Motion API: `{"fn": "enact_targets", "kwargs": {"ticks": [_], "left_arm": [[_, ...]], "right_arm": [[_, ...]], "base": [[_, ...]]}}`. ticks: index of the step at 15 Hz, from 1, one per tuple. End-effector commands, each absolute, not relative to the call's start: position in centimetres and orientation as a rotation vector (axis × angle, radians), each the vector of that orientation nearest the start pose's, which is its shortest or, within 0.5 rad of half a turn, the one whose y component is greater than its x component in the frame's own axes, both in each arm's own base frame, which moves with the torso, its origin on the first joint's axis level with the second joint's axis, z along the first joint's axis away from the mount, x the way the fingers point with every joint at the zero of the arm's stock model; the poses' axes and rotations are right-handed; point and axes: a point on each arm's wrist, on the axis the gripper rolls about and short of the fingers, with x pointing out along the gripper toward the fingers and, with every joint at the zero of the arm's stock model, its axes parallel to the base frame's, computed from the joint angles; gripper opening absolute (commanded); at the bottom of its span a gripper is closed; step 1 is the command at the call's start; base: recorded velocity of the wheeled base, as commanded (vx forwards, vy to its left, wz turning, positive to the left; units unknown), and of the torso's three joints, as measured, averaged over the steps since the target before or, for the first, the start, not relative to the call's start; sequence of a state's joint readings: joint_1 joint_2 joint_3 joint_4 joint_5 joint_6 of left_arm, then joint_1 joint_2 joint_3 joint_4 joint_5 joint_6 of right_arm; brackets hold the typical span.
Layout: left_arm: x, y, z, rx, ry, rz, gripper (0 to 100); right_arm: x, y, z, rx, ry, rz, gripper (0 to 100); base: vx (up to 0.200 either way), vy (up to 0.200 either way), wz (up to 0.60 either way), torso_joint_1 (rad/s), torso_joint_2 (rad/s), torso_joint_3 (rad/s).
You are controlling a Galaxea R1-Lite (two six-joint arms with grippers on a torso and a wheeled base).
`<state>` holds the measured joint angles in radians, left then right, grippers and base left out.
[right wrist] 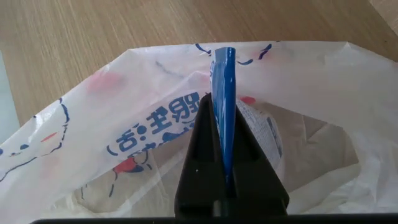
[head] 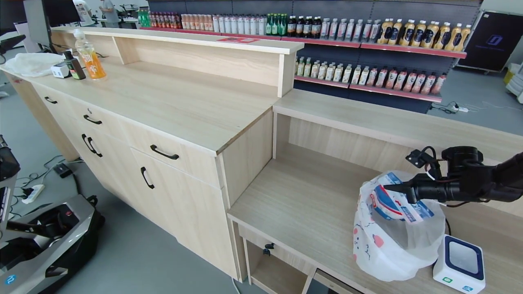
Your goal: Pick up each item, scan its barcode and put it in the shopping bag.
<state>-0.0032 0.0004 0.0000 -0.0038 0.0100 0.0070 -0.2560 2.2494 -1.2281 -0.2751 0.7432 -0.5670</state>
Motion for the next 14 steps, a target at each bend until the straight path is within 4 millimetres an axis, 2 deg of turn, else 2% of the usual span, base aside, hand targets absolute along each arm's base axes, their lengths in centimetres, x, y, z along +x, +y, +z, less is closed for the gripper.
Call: {"fn": "enact_targets", "kwargs": {"ticks": [1,10,11,14], "left_arm": [[-2.3,0.0,7.6,0.006,-0.005,0.008,100],[-2.3,0.0,7.6,0.006,-0.005,0.008,100],[-2.3,0.0,7.6,0.006,-0.005,0.008,100],[-2.3,0.0,7.6,0.006,-0.005,0.008,100]], "right_arm": [[40.9,-9.2,4.4,-0.172,0.522,0.619,0],[40.8,-9.2,3.7,-0.167,0.537,0.621,0],[40.8,-9.2,3.7,-0.167,0.537,0.621,100],[41.2,-9.0,4.7,-0.197,0.494,0.623,100]], "base": [[0.000,0.000,0.00,0.000,0.00,0.000],[0.000,0.000,0.00,0.000,0.00,0.000],[0.000,0.000,0.00,0.000,0.00,0.000],[0.000,0.000,0.00,0.000,0.00,0.000]]}}
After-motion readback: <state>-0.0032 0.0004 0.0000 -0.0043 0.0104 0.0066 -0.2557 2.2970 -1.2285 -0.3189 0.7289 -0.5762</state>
